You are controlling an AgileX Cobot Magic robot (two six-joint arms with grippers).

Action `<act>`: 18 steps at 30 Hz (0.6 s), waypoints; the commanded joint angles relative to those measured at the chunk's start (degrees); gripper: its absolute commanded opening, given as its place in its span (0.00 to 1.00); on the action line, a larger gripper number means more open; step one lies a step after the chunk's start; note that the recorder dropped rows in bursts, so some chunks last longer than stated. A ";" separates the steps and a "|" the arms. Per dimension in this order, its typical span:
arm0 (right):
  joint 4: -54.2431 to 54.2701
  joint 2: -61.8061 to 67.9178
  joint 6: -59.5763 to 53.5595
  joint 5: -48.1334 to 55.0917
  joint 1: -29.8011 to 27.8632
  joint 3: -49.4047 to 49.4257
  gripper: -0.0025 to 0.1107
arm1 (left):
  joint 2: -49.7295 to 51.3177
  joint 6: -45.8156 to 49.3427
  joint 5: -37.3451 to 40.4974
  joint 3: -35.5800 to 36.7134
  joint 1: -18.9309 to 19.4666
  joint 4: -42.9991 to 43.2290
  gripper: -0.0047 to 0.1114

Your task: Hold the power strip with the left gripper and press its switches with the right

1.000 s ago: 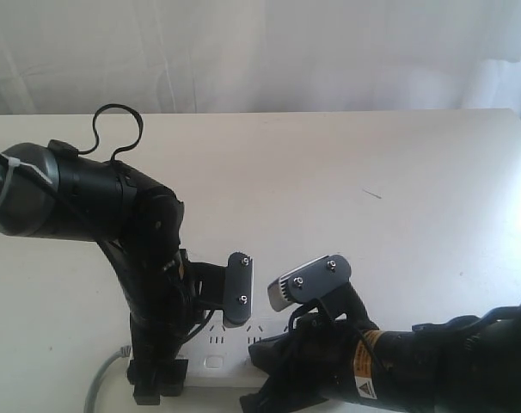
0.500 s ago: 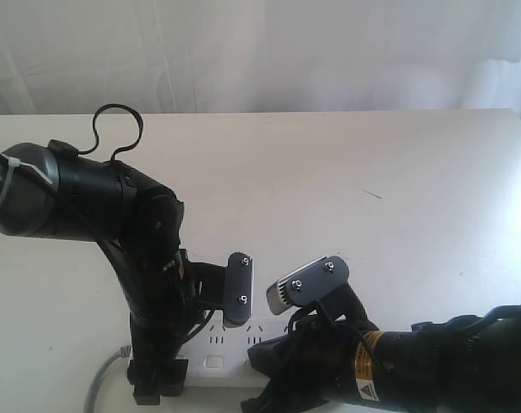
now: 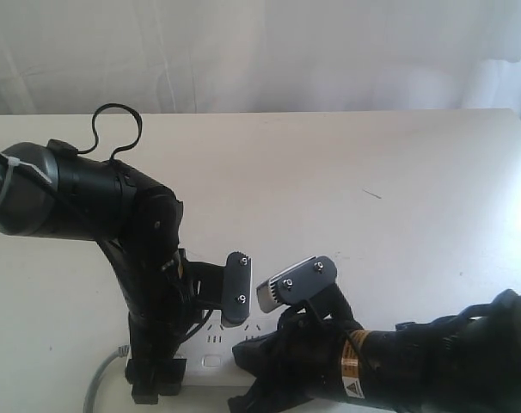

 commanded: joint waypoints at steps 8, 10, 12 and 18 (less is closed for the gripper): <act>1.36 -13.23 -1.00 12.30 -0.01 2.37 0.02 | 2.83 -0.98 1.64 1.87 0.11 -0.82 0.04; 2.40 -13.05 -1.58 14.10 -0.01 2.37 0.02 | 2.83 -1.14 1.64 1.87 0.11 -0.82 0.04; 2.50 -12.59 -1.58 15.13 -0.01 2.37 0.02 | 2.83 -1.14 1.64 1.87 0.11 -0.82 0.04; 3.71 -11.25 -1.58 16.42 -0.01 2.37 0.02 | 2.83 -2.20 1.75 1.87 0.11 -0.82 0.04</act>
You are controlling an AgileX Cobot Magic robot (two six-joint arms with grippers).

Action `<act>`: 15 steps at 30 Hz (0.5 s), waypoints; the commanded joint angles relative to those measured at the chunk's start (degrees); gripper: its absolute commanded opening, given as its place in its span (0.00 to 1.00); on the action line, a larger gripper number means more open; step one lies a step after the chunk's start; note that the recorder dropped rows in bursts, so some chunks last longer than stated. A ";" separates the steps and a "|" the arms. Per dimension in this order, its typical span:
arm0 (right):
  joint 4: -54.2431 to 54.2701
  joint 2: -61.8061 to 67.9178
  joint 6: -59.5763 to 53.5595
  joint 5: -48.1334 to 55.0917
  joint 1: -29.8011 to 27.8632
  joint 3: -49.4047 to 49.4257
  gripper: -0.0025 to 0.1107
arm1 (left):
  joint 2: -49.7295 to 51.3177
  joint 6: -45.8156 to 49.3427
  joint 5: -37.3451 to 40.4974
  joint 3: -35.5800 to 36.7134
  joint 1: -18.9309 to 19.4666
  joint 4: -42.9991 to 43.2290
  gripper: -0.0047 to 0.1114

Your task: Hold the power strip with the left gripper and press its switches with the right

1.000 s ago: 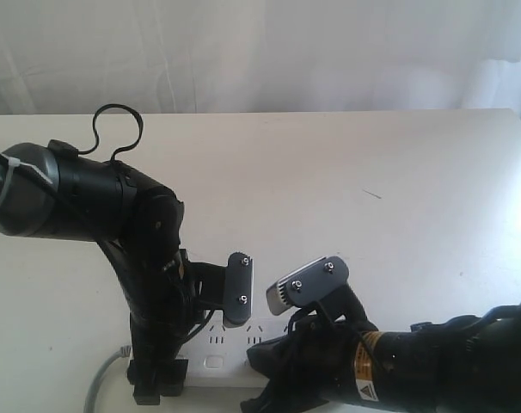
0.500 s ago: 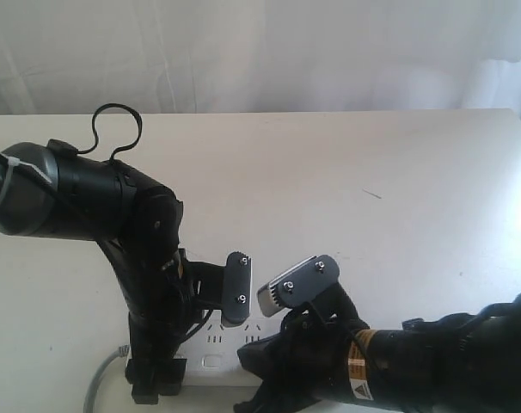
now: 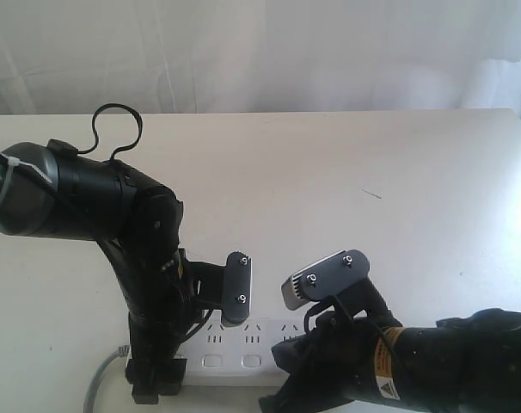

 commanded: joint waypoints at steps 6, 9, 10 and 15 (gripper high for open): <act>0.87 0.54 -0.72 0.65 -0.01 0.26 0.02 | 2.83 -1.84 1.87 1.87 0.11 -0.93 0.04; 0.87 0.54 -1.03 0.65 -0.01 0.26 0.02 | 2.83 -1.84 1.87 1.87 0.11 -0.93 0.04; 0.87 0.54 -1.04 0.65 -0.01 0.26 0.02 | 2.83 -1.84 1.87 1.87 0.11 -0.93 0.04; 2.06 0.54 -1.82 1.88 -0.01 0.26 0.02 | 2.83 -2.22 1.86 1.87 0.11 -0.93 0.04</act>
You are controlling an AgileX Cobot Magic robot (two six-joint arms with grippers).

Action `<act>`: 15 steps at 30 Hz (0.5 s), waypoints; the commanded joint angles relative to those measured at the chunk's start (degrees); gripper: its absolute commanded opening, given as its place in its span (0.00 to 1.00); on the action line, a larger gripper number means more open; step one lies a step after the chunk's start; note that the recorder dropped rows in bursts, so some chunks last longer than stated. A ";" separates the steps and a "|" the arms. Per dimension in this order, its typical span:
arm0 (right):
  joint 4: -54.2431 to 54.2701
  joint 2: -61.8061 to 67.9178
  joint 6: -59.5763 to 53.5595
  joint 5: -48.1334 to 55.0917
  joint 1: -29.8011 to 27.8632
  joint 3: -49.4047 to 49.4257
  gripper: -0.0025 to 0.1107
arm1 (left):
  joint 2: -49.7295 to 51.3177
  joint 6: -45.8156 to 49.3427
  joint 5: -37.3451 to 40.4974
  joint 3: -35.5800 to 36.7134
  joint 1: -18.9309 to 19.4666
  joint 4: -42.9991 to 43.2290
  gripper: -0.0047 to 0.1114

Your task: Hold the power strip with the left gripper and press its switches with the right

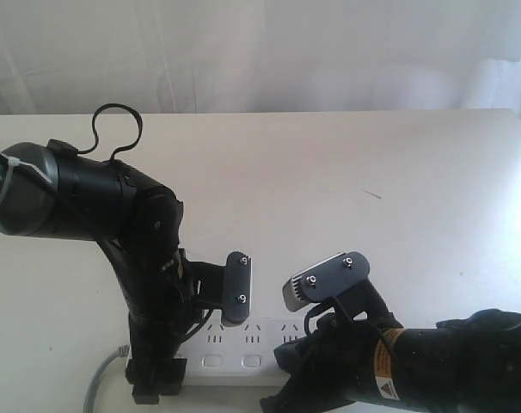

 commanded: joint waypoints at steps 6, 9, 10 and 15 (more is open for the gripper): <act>9.62 0.30 -7.54 2.78 -0.01 0.26 0.02 | 2.83 -3.05 1.86 1.87 0.11 -1.04 0.04; 9.89 0.40 -7.73 2.90 -0.01 0.26 0.02 | 2.83 -3.05 1.86 1.87 0.11 -1.04 0.04; 9.89 0.40 -7.73 3.02 -0.01 0.26 0.02 | 2.83 -3.04 1.73 1.87 0.11 -0.58 0.04; 9.89 0.40 -7.73 4.50 -0.01 0.26 0.02 | 2.83 -3.17 1.62 1.87 0.11 -0.61 0.04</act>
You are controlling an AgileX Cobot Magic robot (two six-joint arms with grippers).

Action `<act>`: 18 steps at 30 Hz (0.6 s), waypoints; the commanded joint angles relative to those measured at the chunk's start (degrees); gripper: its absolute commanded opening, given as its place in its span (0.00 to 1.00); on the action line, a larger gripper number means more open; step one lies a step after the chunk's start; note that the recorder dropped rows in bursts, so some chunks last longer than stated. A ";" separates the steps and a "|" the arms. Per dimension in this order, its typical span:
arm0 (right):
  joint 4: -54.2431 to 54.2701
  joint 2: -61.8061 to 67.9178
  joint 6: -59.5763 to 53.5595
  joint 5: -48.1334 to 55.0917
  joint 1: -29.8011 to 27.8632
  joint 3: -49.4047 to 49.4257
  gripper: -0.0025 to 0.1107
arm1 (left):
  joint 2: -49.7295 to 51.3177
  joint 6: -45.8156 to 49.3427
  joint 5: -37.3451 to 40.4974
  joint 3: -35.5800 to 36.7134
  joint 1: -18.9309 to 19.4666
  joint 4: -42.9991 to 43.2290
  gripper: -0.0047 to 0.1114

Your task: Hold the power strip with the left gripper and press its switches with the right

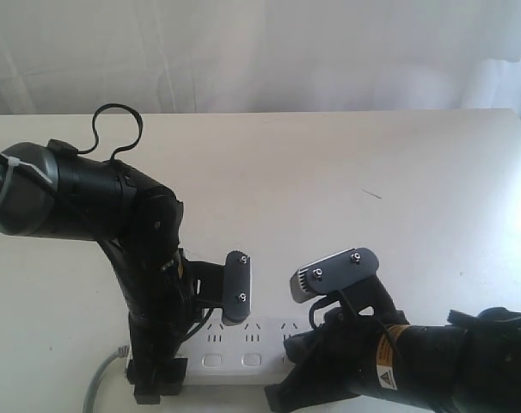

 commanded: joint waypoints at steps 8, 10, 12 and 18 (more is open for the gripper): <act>0.01 0.40 -0.69 2.78 -0.01 0.26 0.02 | 2.83 -3.49 1.51 1.87 0.11 -0.60 0.04; 0.01 0.65 -0.55 2.78 -0.01 0.26 0.02 | 2.83 -3.62 1.51 1.87 0.11 -0.62 0.04; 0.01 1.18 -0.55 2.64 -0.01 0.26 0.02 | 2.83 -3.93 1.51 1.87 0.11 -0.62 0.04; 0.01 5.13 -0.66 -0.32 -0.01 0.26 0.02 | 2.83 -5.00 1.51 1.87 0.11 -0.62 0.04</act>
